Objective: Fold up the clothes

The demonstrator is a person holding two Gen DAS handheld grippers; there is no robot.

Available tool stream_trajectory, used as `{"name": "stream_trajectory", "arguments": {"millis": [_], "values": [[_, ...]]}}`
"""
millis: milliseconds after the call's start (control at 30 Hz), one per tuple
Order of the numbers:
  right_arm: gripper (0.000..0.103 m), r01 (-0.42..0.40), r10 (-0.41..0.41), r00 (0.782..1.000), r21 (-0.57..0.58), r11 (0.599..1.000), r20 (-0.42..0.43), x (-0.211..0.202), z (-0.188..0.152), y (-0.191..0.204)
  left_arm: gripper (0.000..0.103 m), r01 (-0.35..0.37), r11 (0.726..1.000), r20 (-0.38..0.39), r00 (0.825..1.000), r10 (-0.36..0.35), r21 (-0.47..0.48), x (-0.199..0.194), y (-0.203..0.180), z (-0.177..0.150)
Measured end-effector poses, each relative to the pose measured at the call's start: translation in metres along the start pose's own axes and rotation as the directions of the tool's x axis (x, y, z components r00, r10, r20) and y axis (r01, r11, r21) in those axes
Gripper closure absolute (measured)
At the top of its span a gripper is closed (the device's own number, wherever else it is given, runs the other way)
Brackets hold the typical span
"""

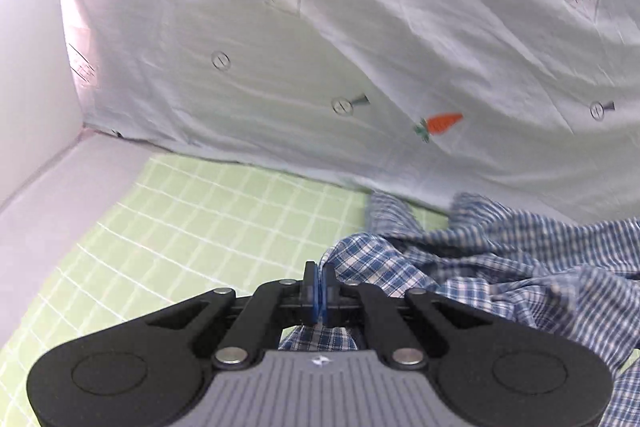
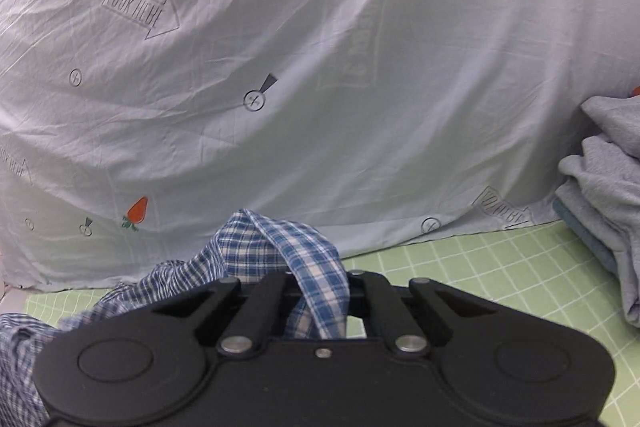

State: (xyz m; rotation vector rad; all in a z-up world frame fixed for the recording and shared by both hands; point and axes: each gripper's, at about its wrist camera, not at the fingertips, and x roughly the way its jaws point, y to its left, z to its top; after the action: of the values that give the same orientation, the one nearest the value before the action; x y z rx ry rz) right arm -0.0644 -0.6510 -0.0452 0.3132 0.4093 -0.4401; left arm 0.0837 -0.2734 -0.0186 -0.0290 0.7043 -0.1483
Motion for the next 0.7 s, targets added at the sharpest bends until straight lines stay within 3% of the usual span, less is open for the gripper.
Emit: {"name": "stream_trajectory", "arguments": {"millis": [100,200,233,267,300,333,400,567,700], "values": [[0.101,0.071,-0.071,0.997,0.008,0.997,-0.036,0.01,-0.007,-0.022,0.1,-0.027,0.999,-0.022,0.999,0.026,-0.03,0.007,0.009,0.001],[0.092,0.162,-0.166,0.971,-0.042,0.986,-0.17,0.023,-0.034,-0.028,0.093,-0.071,0.997,-0.09,0.994,0.068,-0.029,0.02,0.01,-0.015],[0.084,0.187,-0.195,0.96,-0.06,0.981,-0.2,0.023,-0.043,-0.027,0.089,-0.071,0.997,-0.11,0.992,0.067,-0.033,0.02,0.011,-0.022],[0.077,0.21,-0.222,0.948,-0.076,0.975,-0.228,0.021,-0.052,-0.027,0.076,-0.062,0.997,-0.119,0.991,0.056,-0.045,0.017,0.013,-0.029],[0.052,0.205,-0.214,0.951,-0.062,0.977,-0.224,0.012,-0.058,-0.028,0.061,-0.05,0.997,-0.125,0.991,0.043,-0.06,0.012,0.015,-0.036],[0.032,0.2,-0.206,0.953,-0.048,0.979,-0.22,0.002,-0.064,-0.028,0.052,-0.039,0.996,-0.131,0.991,0.029,-0.075,0.007,0.017,-0.043],[0.029,0.182,-0.183,0.954,-0.027,0.983,-0.237,-0.014,-0.077,-0.026,0.031,-0.023,0.995,-0.145,0.989,0.009,-0.097,0.0,0.021,-0.056],[0.023,0.14,-0.121,0.931,0.031,0.99,-0.344,-0.036,-0.111,-0.016,0.029,-0.024,0.992,-0.199,0.98,-0.001,-0.122,-0.007,0.027,-0.08],[0.021,0.095,-0.049,0.892,0.08,0.992,-0.449,-0.038,-0.138,0.0,0.029,-0.005,0.991,-0.226,0.974,-0.026,-0.137,-0.014,0.028,-0.095]]}}
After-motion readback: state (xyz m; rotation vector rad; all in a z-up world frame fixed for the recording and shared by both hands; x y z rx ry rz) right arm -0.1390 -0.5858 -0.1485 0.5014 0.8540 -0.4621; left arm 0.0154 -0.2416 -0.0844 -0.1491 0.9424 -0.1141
